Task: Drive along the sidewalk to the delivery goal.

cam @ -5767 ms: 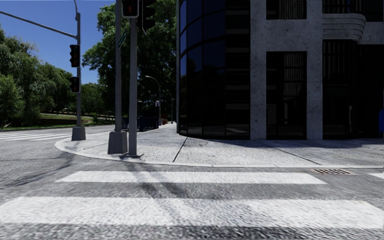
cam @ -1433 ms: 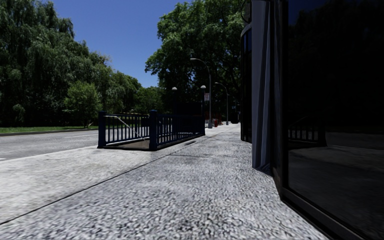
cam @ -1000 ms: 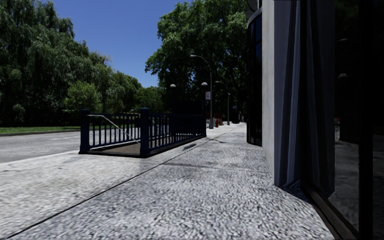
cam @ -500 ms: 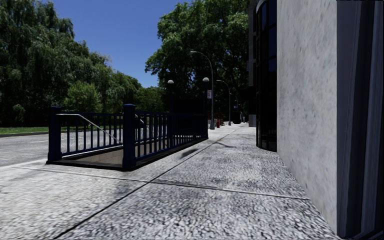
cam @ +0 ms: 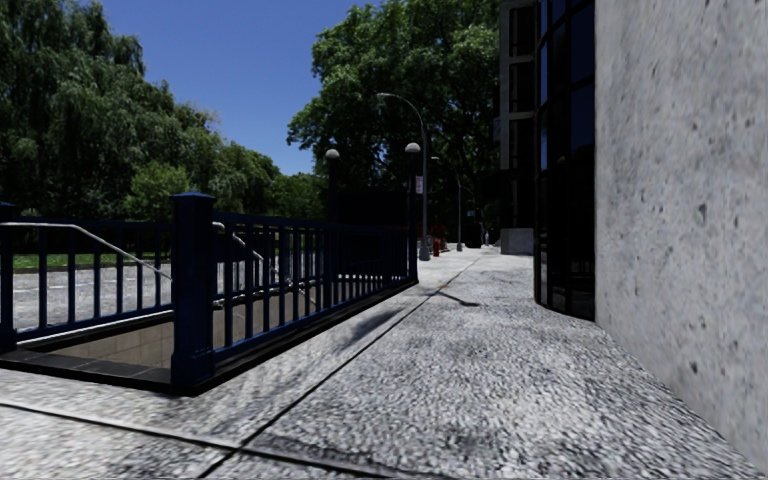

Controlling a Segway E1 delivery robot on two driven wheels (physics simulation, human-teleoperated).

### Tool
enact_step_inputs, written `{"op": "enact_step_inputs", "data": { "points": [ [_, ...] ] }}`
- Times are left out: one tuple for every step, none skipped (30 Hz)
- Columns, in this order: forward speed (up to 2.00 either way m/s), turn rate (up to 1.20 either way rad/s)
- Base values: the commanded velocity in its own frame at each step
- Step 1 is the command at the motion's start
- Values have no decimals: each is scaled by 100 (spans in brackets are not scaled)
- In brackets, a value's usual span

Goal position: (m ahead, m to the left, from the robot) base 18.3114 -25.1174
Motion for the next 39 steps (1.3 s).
{"op": "enact_step_inputs", "data": {
  "points": [
    [200,-36],
    [200,-38],
    [200,-38],
    [200,-39],
    [200,-39],
    [200,-39],
    [200,-39],
    [200,-39],
    [200,-39],
    [200,-39],
    [200,-39],
    [200,-39],
    [200,-39],
    [200,-39],
    [200,-39],
    [200,-39],
    [200,-39],
    [200,-39],
    [200,-39],
    [200,-39],
    [200,-39],
    [200,-39],
    [200,-39],
    [200,-39],
    [200,-39],
    [200,-39],
    [200,-39],
    [200,-25],
    [200,0],
    [200,0],
    [200,0],
    [200,0],
    [200,0],
    [200,0],
    [200,0],
    [200,0],
    [200,0],
    [200,0],
    [200,0]
  ]
}}
